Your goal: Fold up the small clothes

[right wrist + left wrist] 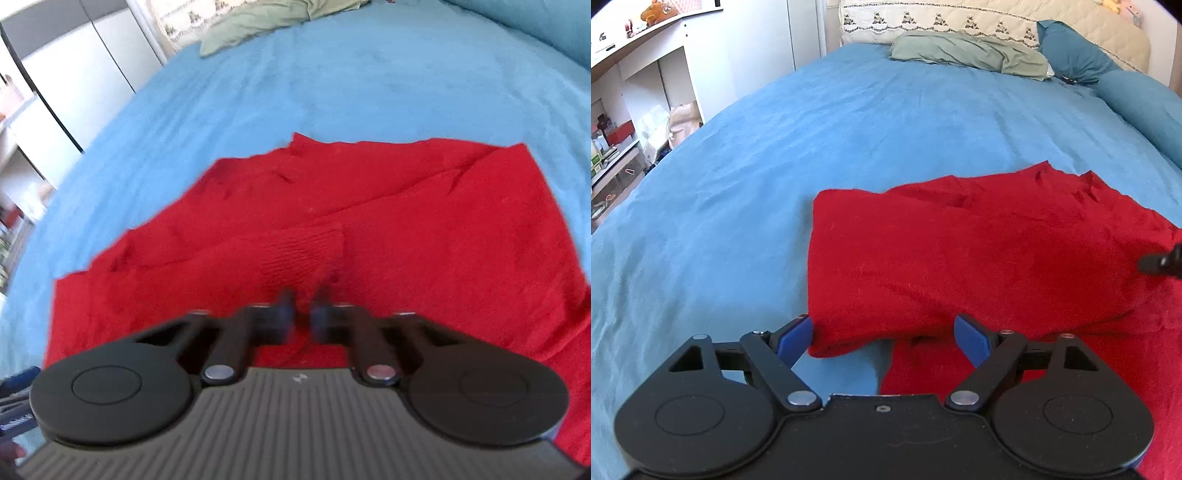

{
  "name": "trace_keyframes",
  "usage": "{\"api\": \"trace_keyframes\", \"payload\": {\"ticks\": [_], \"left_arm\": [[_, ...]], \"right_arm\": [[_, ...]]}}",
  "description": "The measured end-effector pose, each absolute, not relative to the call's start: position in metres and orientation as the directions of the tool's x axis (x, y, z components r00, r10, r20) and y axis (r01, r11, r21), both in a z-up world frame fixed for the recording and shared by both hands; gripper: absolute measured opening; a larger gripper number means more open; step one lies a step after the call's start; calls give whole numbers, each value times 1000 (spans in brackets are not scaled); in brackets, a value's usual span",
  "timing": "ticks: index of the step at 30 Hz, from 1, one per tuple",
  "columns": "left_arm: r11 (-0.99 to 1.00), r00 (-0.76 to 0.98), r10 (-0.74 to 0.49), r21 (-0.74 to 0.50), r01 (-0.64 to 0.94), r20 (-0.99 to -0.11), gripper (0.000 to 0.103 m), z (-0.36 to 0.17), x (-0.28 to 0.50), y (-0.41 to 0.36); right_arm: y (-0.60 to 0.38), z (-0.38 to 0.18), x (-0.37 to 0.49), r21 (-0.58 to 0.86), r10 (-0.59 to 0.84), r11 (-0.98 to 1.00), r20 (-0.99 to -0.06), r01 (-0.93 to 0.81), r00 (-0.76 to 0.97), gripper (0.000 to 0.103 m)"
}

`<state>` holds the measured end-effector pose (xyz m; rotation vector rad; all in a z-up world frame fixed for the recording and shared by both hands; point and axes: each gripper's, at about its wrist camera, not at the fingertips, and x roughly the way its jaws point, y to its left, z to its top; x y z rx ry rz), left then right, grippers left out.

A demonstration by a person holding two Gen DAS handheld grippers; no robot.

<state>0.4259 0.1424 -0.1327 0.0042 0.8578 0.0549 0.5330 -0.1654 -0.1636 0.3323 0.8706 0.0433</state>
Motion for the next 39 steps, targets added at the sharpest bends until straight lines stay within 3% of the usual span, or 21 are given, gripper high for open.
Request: {"api": "trace_keyframes", "payload": {"ticks": [8, 18, 21, 25, 26, 27, 30, 33, 39], "left_arm": [[998, 656, 54, 57, -17, -753, 87, -141, 424, 132], [987, 648, 158, 133, -89, -745, 84, -148, 443, 133], [989, 630, 147, 96, -115, -762, 84, -151, 441, 144], [987, 618, 159, 102, -127, -770, 85, -151, 433, 148], [986, 611, 163, 99, -137, -774, 85, -150, 432, 150], [984, 603, 172, 103, -148, -779, 84, -148, 430, 151], [985, 623, 169, 105, -138, -764, 81, -131, 417, 145], [998, 706, 53, 53, -23, -706, 87, -105, 407, 126], [985, 703, -165, -84, 148, -692, 89, -115, 431, 92]], "right_arm": [[-208, -93, 530, 155, 73, 988, -600, 26, 797, 20], [-257, -129, 517, 85, -41, 988, -670, 132, 741, 20], [-271, -143, 519, 91, -81, 977, -686, 195, 724, 20], [-277, -160, 515, 75, -48, 985, -738, 153, 674, 26], [-277, -161, 514, 58, -52, 988, -749, 142, 661, 38], [-277, -160, 510, 36, -67, 989, -757, 143, 650, 61], [-271, -140, 490, 17, -66, 994, -700, 110, 711, 99], [-257, -126, 474, 8, -1, 1000, -619, 7, 786, 103], [-247, -161, 495, 63, 81, 997, -700, -52, 709, 103]]}}
